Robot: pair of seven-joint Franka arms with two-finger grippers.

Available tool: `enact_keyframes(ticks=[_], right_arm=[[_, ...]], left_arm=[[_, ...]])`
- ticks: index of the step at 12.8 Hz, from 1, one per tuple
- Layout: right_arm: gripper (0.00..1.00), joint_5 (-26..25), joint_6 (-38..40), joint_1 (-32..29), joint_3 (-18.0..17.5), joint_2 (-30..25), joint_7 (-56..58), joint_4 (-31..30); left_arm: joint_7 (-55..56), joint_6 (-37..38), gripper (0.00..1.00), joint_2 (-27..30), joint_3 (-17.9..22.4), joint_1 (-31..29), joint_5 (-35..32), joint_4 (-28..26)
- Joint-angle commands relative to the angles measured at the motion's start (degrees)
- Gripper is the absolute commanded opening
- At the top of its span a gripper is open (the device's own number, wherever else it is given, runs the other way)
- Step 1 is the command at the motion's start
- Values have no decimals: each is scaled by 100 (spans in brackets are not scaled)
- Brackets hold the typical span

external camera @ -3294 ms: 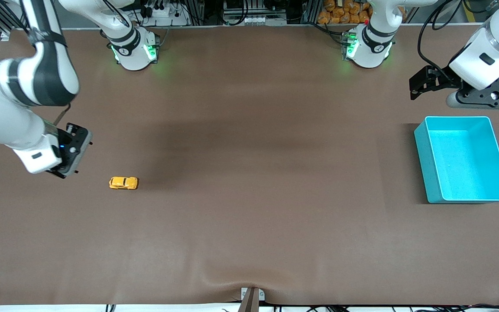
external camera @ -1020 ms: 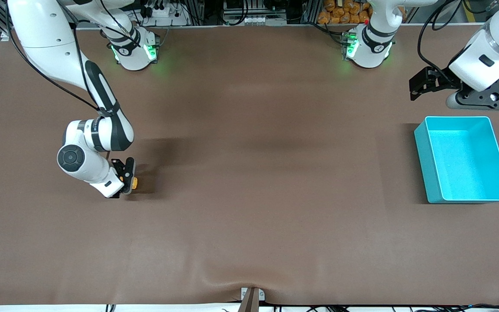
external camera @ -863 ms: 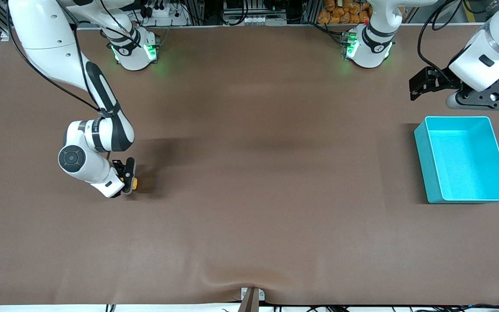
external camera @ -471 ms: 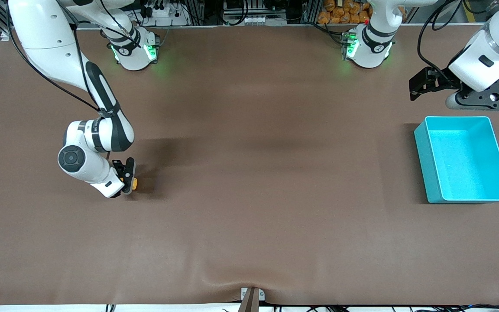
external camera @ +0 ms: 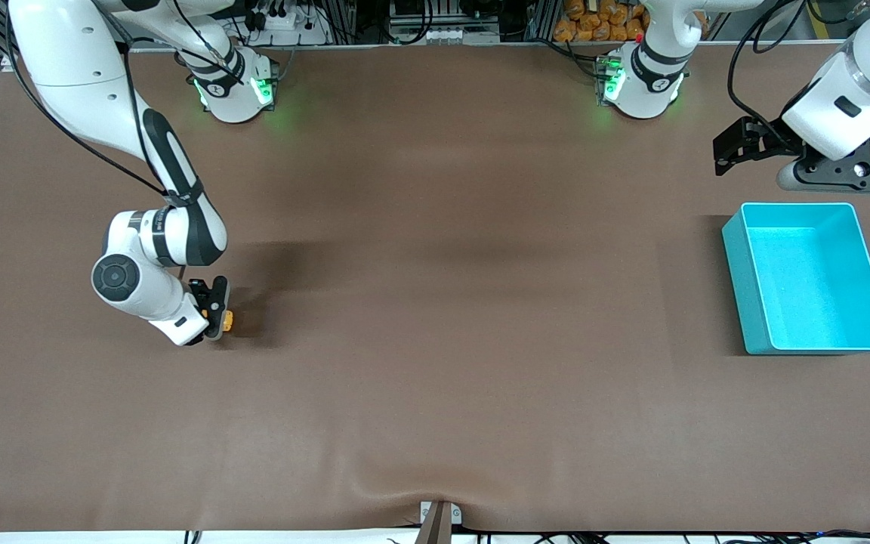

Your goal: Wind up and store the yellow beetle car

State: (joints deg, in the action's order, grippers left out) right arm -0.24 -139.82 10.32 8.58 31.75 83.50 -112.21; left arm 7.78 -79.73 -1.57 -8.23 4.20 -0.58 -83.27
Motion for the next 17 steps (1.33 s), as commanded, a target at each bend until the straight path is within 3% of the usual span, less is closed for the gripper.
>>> enact_keyframes(ticks=[1,17], right_arm=[[27,112,-54,-293,-32,192,447,94],[28,103,-1,-1602,-32,569,2046,656]], left_arm=[[4,-43,100,16,-21,-42,41,-14],[4,-43,100,16,-12,-51,41,-14]])
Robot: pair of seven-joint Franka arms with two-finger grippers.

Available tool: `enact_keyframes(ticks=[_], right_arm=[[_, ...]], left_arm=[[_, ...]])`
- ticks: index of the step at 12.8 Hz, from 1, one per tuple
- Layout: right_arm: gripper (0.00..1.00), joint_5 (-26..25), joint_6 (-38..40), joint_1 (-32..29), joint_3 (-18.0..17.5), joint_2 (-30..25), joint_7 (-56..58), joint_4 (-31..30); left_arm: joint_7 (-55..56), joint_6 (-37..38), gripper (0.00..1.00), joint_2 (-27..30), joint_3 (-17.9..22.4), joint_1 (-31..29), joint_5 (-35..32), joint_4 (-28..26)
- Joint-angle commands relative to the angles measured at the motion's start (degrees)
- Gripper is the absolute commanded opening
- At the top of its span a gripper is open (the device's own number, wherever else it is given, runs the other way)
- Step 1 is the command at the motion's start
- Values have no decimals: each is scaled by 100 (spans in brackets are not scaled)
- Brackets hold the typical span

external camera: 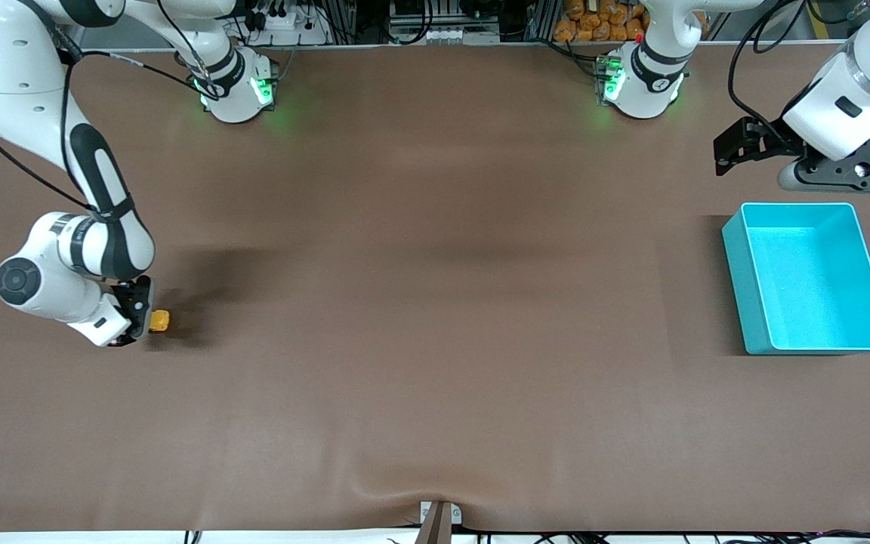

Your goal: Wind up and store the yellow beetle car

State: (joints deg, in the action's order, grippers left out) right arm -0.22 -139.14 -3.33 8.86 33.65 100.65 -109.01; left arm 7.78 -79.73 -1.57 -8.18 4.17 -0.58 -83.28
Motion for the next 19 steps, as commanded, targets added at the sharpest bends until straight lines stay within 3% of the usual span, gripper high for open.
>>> enact_keyframes(ticks=[1,10,14,16,17,19], right_arm=[[28,101,-70,-317,-60,431,420,371],[28,101,-61,-844,-60,467,684,477],[33,101,-61,-950,-60,467,746,565],[55,101,35,-985,-60,467,737,696],[100,153,314,-977,-60,467,694,897],[100,425,1436,-959,-60,467,684,1668]], left_arm=[[4,-43,100,17,-26,-47,41,-13],[4,-43,100,17,-17,-47,41,-13],[4,-43,100,17,-8,-65,32,-13],[4,-43,100,17,-8,-47,32,5],[13,-43,100,25,-8,-47,41,5],[22,-34,100,43,-26,-39,41,5]])
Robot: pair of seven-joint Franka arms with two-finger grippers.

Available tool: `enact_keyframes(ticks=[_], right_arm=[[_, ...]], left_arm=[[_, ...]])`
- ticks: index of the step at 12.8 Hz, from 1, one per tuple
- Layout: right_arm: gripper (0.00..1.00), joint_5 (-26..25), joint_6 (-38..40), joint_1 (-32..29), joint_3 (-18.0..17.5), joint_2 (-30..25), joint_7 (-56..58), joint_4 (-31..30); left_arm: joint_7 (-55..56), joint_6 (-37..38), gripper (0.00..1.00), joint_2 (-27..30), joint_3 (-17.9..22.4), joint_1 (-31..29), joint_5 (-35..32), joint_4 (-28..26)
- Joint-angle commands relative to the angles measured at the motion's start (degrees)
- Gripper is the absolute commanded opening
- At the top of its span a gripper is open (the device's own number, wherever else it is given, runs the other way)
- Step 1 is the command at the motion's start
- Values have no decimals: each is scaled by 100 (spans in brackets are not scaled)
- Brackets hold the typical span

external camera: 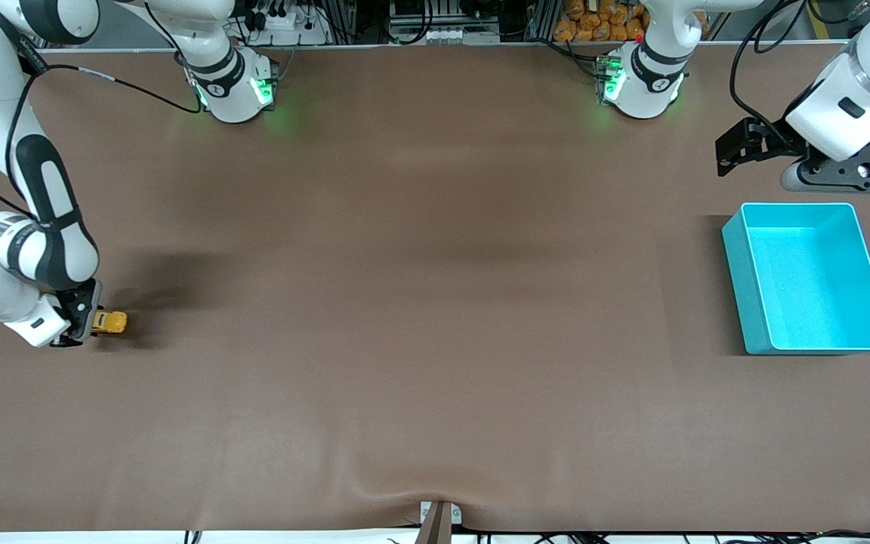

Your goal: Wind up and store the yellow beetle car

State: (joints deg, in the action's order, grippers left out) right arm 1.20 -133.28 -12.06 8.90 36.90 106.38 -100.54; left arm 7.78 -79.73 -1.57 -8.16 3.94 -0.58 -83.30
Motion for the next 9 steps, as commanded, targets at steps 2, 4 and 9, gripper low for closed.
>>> enact_keyframes(ticks=[2,4,9], right_arm=[[100,363,1609,-94,-64,134,111,1359],[100,416,1980,-112,-64,116,119,1581],[100,556,2131,-253,-55,72,102,1652]], left_arm=[[100,-34,100,34,-28,45,41,6],[92,-34,100,34,-45,19,41,6],[83,-43,100,-27,-36,-25,32,-2]])
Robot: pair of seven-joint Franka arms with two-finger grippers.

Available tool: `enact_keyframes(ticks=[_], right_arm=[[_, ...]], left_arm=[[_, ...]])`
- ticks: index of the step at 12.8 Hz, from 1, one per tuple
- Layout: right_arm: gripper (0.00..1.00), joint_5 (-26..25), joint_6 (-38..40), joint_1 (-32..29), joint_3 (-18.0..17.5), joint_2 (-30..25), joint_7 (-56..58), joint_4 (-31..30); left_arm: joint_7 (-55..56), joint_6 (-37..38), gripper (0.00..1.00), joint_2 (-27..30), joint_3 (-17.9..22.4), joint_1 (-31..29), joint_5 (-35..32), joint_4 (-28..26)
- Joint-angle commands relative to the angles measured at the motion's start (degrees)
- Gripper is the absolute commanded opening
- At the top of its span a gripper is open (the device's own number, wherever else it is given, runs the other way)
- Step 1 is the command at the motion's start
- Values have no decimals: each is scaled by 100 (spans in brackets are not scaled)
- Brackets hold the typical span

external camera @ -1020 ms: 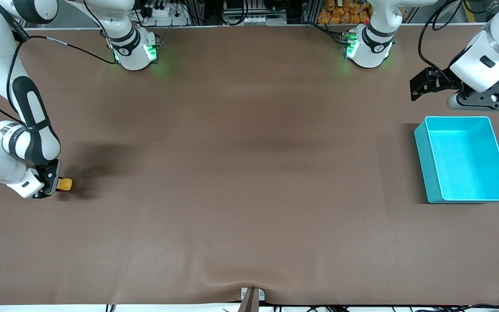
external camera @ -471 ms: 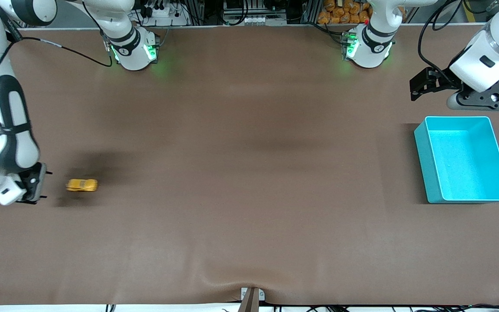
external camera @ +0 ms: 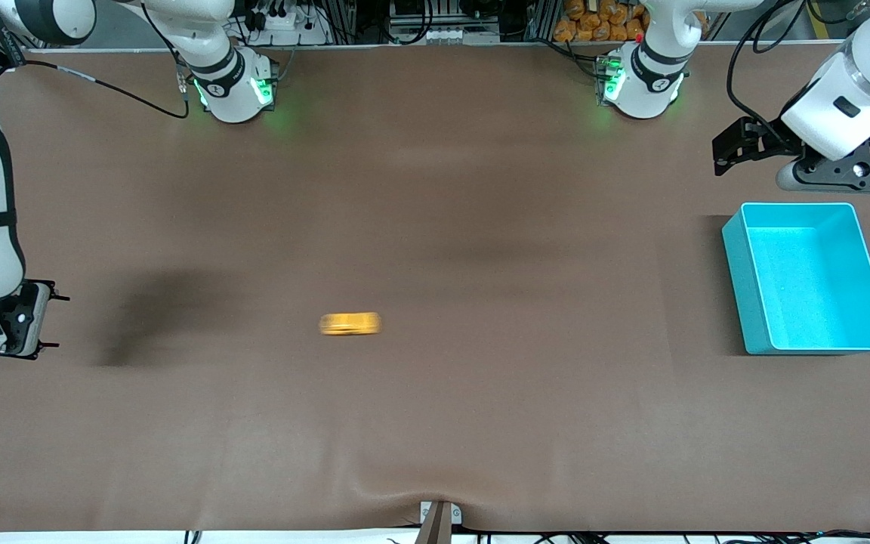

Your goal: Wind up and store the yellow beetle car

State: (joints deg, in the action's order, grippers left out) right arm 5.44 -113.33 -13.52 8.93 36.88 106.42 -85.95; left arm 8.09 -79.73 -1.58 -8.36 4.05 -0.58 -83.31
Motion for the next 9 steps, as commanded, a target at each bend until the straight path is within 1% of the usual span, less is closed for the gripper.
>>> enact_keyframes(ticks=[1,4,5,7,9], right_arm=[[100,168,136,-125,-58,74,98,201],[100,203,145,-212,-50,56,98,236],[100,229,180,-239,-50,65,98,341],[100,299,250,-265,-41,56,98,560],[100,396,329,-344,-41,30,63,1042]], left_arm=[[53,-43,100,-44,-17,-35,32,-1],[62,-43,100,-53,-17,-27,32,-1],[62,-43,100,-53,-17,-27,32,-10],[62,-43,100,-62,-17,-35,32,-10],[70,-43,100,-62,-17,-27,32,-10]])
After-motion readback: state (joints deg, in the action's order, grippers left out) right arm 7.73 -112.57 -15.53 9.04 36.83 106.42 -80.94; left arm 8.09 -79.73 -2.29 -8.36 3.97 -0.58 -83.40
